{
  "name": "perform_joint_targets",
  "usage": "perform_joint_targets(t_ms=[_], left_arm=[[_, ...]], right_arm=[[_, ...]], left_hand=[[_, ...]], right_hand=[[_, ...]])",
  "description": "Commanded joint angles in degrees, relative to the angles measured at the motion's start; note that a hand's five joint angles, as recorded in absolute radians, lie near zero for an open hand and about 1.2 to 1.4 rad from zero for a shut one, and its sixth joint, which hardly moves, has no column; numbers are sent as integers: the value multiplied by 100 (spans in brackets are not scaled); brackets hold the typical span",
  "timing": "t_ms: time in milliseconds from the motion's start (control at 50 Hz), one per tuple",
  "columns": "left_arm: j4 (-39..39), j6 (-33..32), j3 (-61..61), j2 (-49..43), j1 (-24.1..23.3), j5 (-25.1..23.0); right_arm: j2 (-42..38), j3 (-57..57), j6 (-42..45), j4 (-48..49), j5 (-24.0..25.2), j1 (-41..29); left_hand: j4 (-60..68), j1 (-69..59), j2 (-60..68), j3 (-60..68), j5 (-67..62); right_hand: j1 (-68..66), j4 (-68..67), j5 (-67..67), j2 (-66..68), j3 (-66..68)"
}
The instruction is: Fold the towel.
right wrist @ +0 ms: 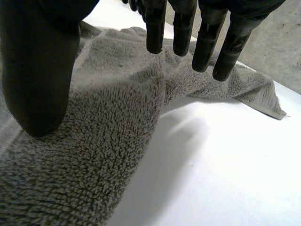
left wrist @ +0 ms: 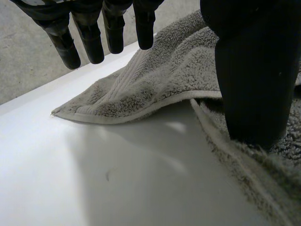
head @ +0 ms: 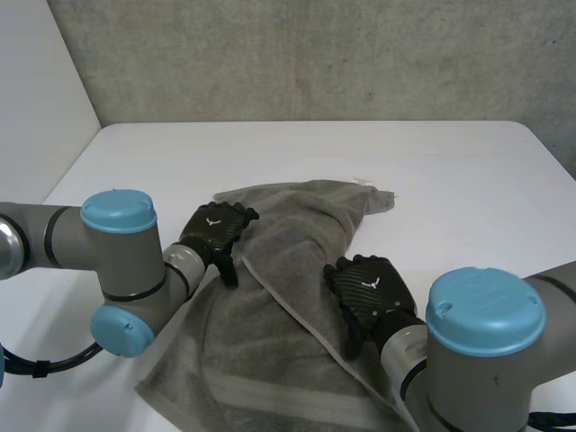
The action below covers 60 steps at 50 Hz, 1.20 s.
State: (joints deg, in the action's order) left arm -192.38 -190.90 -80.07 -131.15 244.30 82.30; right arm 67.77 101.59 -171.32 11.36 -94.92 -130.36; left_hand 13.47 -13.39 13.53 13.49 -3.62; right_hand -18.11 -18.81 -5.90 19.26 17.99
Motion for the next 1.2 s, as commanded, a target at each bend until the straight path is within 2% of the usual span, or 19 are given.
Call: perform_joint_targets(t_ms=[20,60,240,300,340,380,420,580,620,660,680,700,720,740,880,1200], left_arm=[[8,9,0,36,-40,5],[8,9,-9,37,-40,14],[16,26,-9,63,-40,14],[16,35,-9,63,-40,22],[16,35,-9,63,-49,14],[25,35,-9,63,-67,14],[25,35,-9,72,-76,22],[34,17,0,107,-225,5],[25,17,9,107,-234,-4],[25,26,26,107,-251,-4],[16,35,52,98,-260,-4],[16,35,53,98,-260,-4],[16,35,70,98,-269,-4],[16,35,70,98,-269,-4],[8,44,237,28,-286,-21],[95,17,834,-517,-471,-416]], right_arm=[[158,19,-209,-503,167,2],[106,80,-445,-530,158,-77],[-334,107,-464,-81,87,-69],[-413,151,-455,217,-36,-25],[-405,169,-446,376,-185,-16],[-317,247,-437,638,-491,63],[-256,300,-420,752,-580,115],[158,459,-174,850,-581,283],[167,467,-165,841,-581,301],[176,467,-156,859,-572,309],[176,467,-156,859,-572,309],[184,467,-165,859,-528,309],[184,467,-165,859,-528,309],[184,476,-165,868,-441,309],[184,599,-191,885,34,345],[175,652,-261,894,158,397]], left_hand=[[230,-237,223,228,-215],[213,-220,207,211,-198],[213,-220,207,211,-198],[213,-220,207,211,-198],[213,-220,207,211,-198],[213,-220,207,211,-198],[213,-220,207,211,-198],[263,-271,257,262,-249],[314,-321,307,312,-299],[331,-338,324,329,-316],[414,-421,408,412,-399],[415,-422,408,413,-400],[598,-605,592,596,-583],[600,-607,593,598,-585],[1219,-1227,1213,1218,-1205],[1609,-1616,1603,1607,-1594]], right_hand=[[684,755,463,-800,-673],[684,755,463,-800,-673],[365,436,144,-480,-353],[-173,-103,-394,58,185],[-375,-304,-596,260,387],[-1279,-1208,-1500,1163,1290],[-1600,-1529,-1821,1485,1612],[-1805,-1734,-2026,1689,1816],[-2276,-2205,-2497,2161,2288],[-3816,-3745,-4037,3700,3827],[-3824,-3753,-4044,3708,3835],[-5089,-5018,-5310,4974,5101],[-5102,-5031,-5323,4987,5113],[-6179,-6108,-6400,6063,6190],[-6189,-6119,-6410,6074,6201],[-6189,-6119,-6410,6074,6201]])
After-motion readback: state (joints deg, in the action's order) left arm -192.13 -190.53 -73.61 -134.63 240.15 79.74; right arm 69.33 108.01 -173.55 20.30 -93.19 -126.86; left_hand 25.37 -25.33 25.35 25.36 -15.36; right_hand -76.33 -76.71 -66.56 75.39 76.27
